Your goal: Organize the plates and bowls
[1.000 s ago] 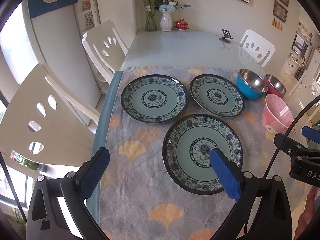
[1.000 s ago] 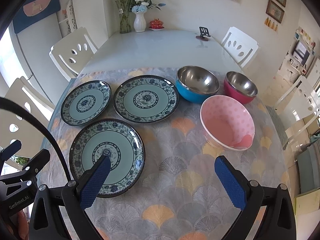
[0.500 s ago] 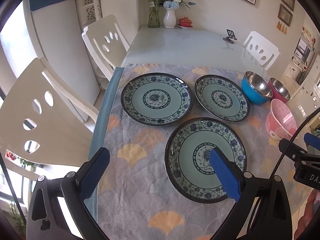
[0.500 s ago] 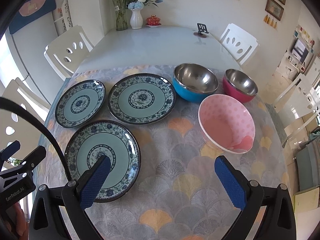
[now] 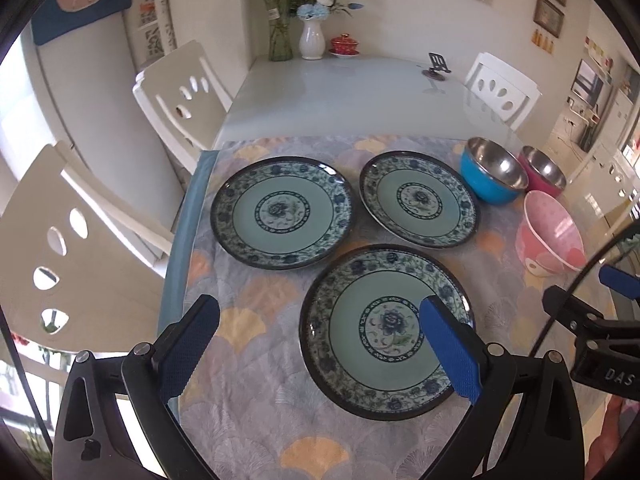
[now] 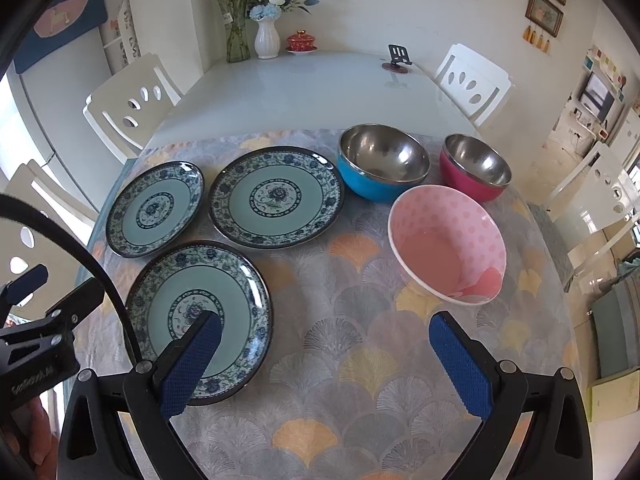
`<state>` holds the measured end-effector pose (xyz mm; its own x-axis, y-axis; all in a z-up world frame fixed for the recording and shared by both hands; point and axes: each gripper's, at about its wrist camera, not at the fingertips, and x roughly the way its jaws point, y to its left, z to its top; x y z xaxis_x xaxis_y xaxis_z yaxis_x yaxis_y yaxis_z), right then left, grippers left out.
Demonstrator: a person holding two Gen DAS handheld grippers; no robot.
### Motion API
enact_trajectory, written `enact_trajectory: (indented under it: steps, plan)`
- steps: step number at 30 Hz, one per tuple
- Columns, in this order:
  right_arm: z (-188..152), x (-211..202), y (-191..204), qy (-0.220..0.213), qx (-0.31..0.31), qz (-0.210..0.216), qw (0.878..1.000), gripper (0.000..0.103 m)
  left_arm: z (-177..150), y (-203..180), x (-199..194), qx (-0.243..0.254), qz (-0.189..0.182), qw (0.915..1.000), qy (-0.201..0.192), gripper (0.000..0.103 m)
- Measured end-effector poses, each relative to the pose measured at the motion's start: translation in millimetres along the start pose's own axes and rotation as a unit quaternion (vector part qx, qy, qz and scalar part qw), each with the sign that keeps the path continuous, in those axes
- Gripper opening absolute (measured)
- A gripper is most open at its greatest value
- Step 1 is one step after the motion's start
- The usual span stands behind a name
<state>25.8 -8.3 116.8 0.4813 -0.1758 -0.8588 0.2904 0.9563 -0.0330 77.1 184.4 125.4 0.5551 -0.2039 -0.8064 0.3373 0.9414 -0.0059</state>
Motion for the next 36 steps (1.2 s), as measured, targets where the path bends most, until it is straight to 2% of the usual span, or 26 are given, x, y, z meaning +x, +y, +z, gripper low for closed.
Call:
enact_trajectory:
  steps: [9, 15, 21, 24, 28, 31, 33, 35, 36]
  plan:
    - [15, 15, -10, 0.009, -0.024, 0.017, 1.000, 0.103, -2, 2, 10, 0.020, 0.006, 0.9998, 0.007, 0.100]
    - [17, 31, 1, 0.029, -0.031, 0.040, 0.998, 0.100, -5, 8, 13, 0.024, 0.010, 0.9996, 0.007, 0.100]
    - [12, 52, 14, 0.053, -0.046, 0.051, 0.996, 0.099, -16, 8, 32, 0.031, 0.006, 0.9989, 0.035, 0.099]
    - [8, 64, 19, 0.065, -0.044, 0.054, 0.995, 0.098, -25, 12, 50, 0.023, -0.006, 0.9980, 0.059, 0.092]
    - [4, 88, 22, 0.095, -0.032, 0.069, 0.993, 0.092, -34, 20, 74, -0.011, -0.036, 0.9944, 0.099, 0.081]
    - [1, 106, 20, 0.121, -0.015, 0.086, 0.989, 0.082, -37, 29, 83, -0.041, -0.061, 0.9915, 0.107, 0.080]
    - [0, 115, 18, 0.131, -0.003, 0.100, 0.986, 0.081, -39, 34, 88, -0.057, -0.073, 0.9894, 0.112, 0.079]
    - [-1, 120, 18, 0.135, 0.000, 0.102, 0.986, 0.076, -41, 38, 94, -0.069, -0.084, 0.9868, 0.121, 0.067]
    - [-2, 123, 19, 0.137, -0.002, 0.105, 0.985, 0.073, -42, 39, 97, -0.073, -0.088, 0.9855, 0.126, 0.064]
